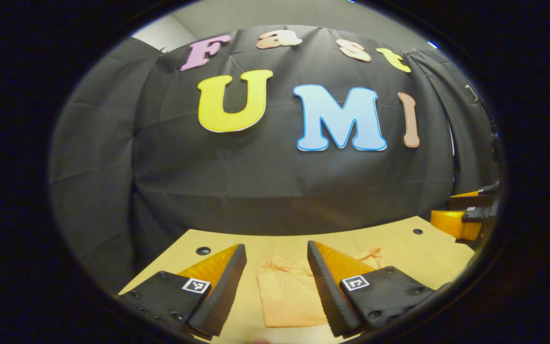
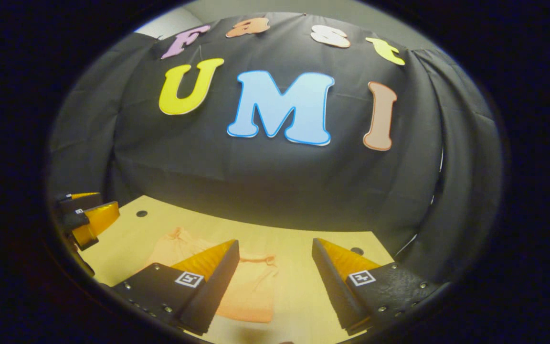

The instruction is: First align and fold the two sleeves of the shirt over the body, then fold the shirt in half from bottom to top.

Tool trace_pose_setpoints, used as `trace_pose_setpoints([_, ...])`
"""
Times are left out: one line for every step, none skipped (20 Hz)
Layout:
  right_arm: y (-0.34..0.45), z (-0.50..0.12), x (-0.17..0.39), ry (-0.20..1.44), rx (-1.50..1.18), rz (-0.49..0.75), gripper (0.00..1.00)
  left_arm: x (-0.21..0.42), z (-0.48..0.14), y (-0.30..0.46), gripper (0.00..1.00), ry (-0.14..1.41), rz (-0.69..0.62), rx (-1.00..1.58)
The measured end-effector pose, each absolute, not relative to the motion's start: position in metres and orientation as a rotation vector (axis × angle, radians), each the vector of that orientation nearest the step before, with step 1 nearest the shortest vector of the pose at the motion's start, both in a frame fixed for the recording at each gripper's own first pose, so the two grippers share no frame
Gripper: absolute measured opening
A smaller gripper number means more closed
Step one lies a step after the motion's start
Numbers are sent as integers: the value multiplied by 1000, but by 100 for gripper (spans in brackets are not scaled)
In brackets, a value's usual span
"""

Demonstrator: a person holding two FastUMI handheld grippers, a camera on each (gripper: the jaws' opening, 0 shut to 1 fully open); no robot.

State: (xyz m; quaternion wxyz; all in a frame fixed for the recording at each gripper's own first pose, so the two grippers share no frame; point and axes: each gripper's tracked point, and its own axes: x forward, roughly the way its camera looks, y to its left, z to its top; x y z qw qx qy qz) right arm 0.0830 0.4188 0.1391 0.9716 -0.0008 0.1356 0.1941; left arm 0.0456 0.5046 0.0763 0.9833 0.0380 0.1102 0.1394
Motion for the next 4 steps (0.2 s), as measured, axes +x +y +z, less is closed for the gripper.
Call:
trace_pose_setpoints([411, 149, 73, 255, 3, 396, 94, 38, 82, 497, 86, 209, 280, 80])
trace_pose_setpoints([401, 156, 59, 239, 5, 395, 94, 30, 88, 488, 86, 194, 279, 78])
trace_pose_setpoints([392, 162, 49, 225, 5, 395, 94, 22, 92, 478, 86, 188, 269, 69])
trace_pose_setpoints([384, 165, 40, 216, 1, 397, 94, 13, 93, 469, 87, 185, 263, 60])
